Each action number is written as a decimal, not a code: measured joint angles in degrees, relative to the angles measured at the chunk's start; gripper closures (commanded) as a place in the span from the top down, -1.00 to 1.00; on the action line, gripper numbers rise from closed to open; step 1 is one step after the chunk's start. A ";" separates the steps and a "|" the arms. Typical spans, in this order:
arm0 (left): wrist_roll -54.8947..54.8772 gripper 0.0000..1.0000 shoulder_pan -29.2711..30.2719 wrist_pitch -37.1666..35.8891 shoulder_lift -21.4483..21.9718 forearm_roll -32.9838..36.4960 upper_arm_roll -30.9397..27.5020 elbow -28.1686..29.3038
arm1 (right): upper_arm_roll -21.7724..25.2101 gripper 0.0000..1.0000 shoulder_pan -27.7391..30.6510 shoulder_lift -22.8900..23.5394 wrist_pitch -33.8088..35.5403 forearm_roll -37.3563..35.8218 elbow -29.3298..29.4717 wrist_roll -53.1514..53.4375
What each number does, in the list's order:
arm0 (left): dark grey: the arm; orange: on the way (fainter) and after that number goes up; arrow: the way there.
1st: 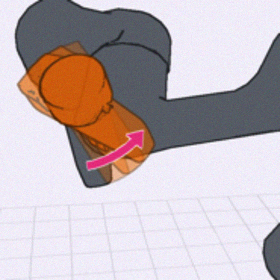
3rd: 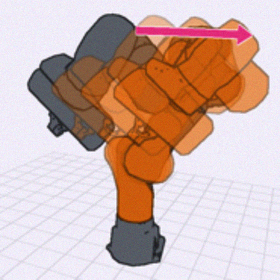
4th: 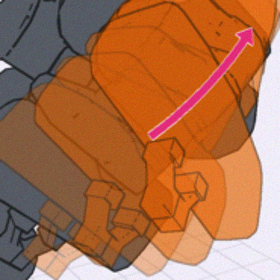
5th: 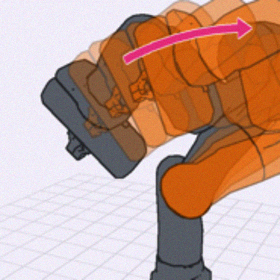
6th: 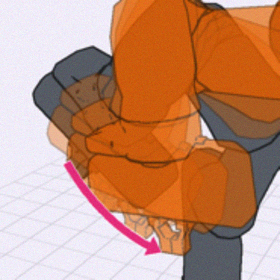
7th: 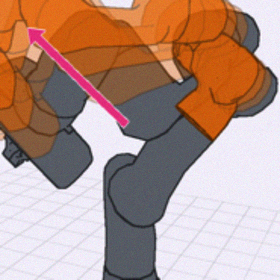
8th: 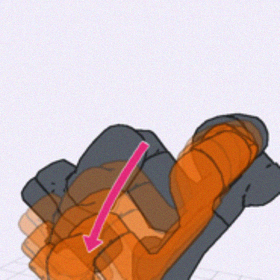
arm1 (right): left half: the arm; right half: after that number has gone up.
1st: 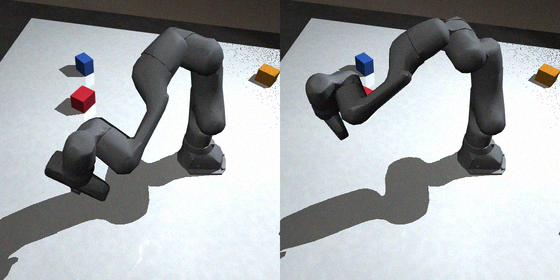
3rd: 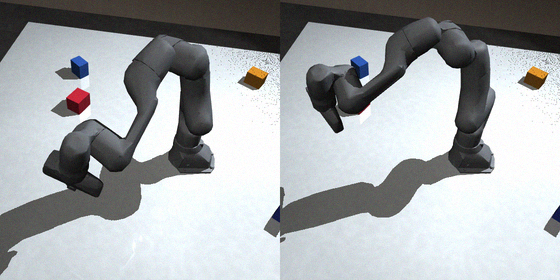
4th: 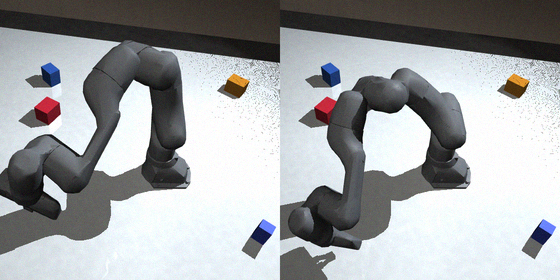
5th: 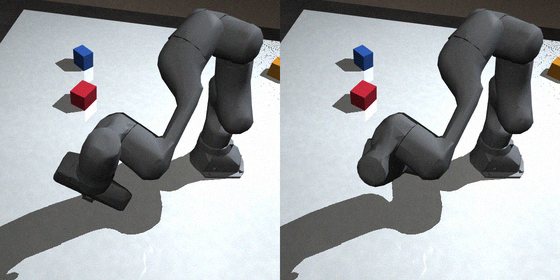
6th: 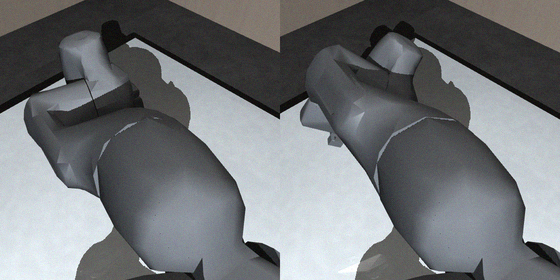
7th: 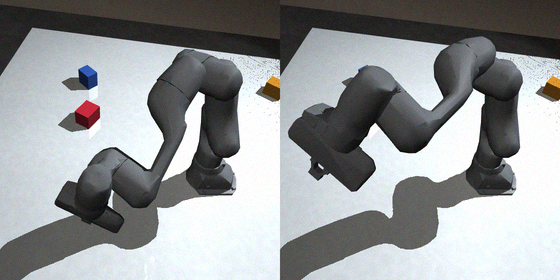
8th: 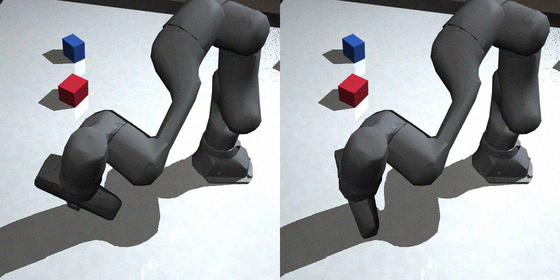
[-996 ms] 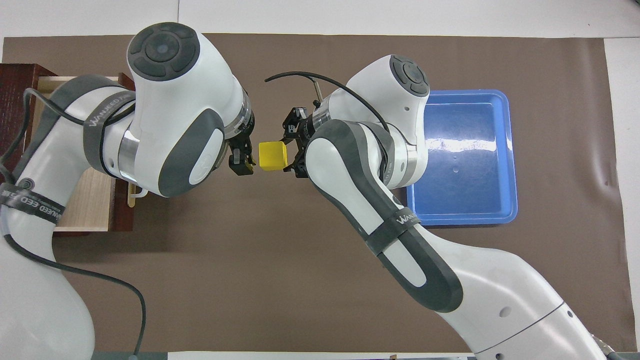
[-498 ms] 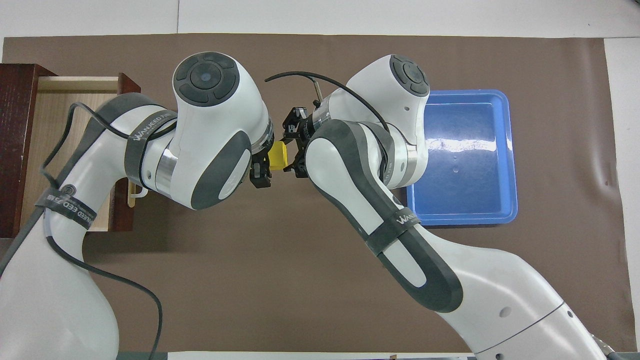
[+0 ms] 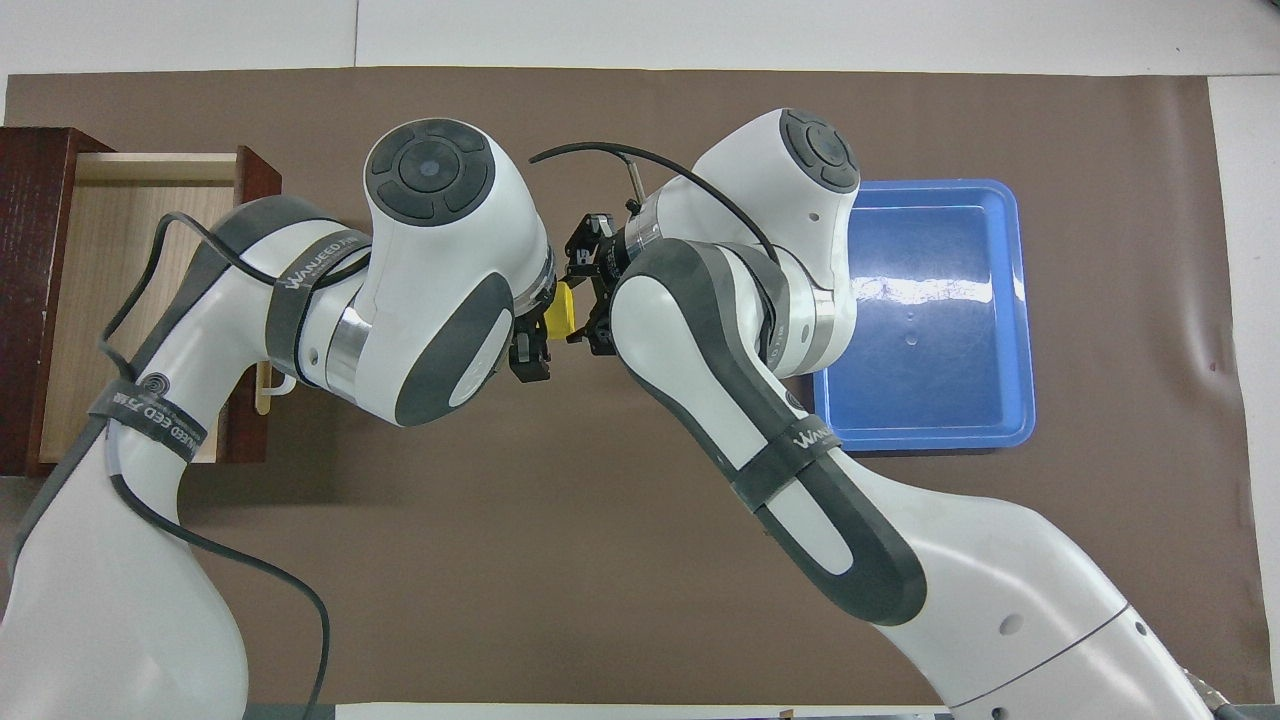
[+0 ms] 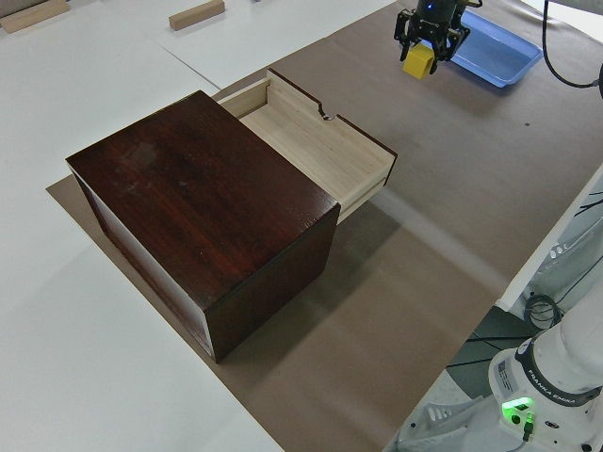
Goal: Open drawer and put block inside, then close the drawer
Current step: 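Grasp the cube with the left gripper while the right gripper releases it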
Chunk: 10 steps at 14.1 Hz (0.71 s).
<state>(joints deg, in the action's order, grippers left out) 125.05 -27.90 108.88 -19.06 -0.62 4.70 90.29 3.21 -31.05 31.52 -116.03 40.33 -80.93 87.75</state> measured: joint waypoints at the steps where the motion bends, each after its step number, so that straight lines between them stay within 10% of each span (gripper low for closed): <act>1: -0.06 -1.00 -0.03 0.11 0.04 0.13 0.00 0.04 | 0.05 -1.00 0.00 0.01 -0.06 -0.04 0.05 0.00; 10: -0.17 -1.00 -0.04 0.27 0.15 0.57 -0.03 0.03 | 0.03 -1.00 -0.08 0.02 -0.50 -0.06 0.14 -0.01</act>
<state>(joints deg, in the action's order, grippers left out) 124.88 -27.94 109.15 -18.91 -0.05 4.67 90.32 3.24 -31.13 31.53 -116.53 40.27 -80.79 87.74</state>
